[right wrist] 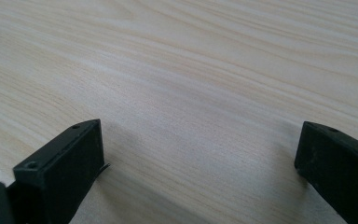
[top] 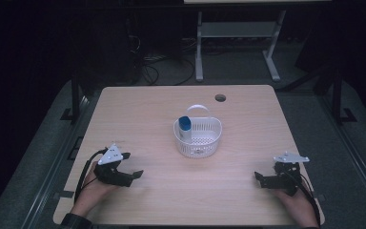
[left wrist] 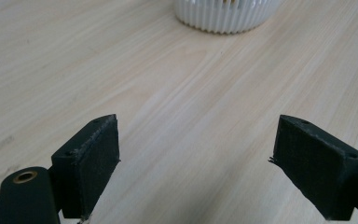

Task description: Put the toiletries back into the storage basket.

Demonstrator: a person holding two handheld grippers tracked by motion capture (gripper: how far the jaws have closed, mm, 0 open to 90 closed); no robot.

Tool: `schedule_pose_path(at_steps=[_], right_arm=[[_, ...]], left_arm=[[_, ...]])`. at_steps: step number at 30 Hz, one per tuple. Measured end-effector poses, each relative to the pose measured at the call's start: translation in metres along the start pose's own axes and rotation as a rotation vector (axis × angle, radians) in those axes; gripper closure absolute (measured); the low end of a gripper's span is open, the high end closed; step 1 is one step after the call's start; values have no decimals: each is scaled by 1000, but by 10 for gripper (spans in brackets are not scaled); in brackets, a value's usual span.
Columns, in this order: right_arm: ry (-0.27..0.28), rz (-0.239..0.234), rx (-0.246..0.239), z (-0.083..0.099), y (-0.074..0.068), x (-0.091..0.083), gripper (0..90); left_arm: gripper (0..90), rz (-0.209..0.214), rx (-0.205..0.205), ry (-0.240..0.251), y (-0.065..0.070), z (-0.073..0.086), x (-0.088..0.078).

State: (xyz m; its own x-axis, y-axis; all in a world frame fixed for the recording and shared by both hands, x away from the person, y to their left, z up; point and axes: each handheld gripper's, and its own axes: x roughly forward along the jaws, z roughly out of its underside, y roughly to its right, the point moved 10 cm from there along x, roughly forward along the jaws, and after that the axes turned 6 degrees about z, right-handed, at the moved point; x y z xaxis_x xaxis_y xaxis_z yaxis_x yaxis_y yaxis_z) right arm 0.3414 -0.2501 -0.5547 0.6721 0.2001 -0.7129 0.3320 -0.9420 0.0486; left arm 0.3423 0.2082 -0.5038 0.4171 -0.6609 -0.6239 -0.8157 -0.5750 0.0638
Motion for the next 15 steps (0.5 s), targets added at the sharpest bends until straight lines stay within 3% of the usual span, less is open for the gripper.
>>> schedule_pose_path(at_steps=[7, 12, 15], right_arm=[[0, 0, 0, 0, 0, 0, 8], [0, 0, 0, 0, 0, 0, 8], [0, 0, 0, 0, 0, 0, 8]], left_arm=[[140, -23, -18, -77, -8, 25, 4], [139, -34, -17, -106, -9, 31, 8], [139, -44, 7, -147, -8, 36, 11]])
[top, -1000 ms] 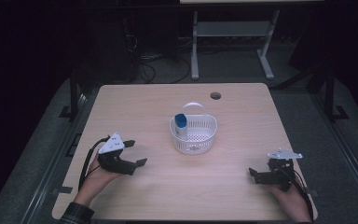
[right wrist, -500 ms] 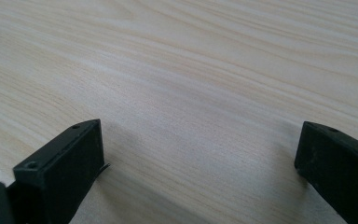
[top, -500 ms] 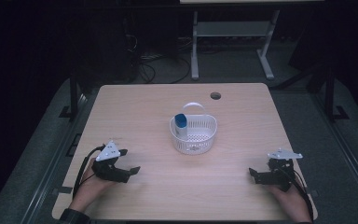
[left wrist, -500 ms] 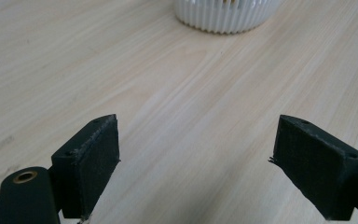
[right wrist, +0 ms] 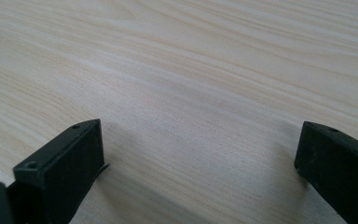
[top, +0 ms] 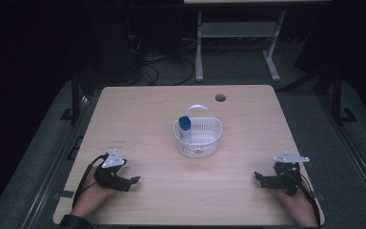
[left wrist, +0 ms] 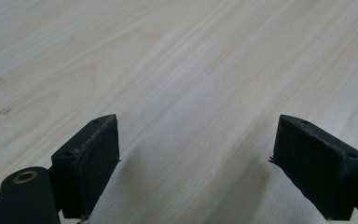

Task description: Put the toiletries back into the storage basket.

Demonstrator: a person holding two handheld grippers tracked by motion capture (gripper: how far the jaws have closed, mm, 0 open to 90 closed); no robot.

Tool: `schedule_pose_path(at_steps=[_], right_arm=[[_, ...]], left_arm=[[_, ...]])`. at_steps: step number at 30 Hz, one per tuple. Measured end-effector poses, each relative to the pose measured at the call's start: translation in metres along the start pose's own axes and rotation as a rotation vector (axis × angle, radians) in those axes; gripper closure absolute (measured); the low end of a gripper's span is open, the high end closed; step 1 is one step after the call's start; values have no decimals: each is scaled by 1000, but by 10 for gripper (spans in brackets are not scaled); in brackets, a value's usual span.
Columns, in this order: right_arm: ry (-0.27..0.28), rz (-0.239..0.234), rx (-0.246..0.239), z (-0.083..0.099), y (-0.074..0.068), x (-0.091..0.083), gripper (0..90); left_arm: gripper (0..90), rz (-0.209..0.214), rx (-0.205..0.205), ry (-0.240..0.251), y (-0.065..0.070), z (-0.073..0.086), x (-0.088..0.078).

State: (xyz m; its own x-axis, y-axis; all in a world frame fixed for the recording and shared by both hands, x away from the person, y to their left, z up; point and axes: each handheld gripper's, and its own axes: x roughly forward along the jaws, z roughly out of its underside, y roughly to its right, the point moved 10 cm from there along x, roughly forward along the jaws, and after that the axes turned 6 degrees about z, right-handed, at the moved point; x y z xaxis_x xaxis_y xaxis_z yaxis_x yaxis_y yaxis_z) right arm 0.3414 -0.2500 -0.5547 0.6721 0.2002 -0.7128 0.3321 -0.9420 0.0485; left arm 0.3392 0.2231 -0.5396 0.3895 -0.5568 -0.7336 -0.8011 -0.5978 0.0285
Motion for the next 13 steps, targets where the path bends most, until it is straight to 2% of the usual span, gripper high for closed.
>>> schedule_pose_path(at_steps=[5, 13], right_arm=[[0, 0, 0, 0, 0, 0, 8], [0, 0, 0, 0, 0, 0, 7]], left_arm=[[133, 30, -25, 15, 4, 1, 5], [131, 39, -14, 48, 4, 1, 5]])
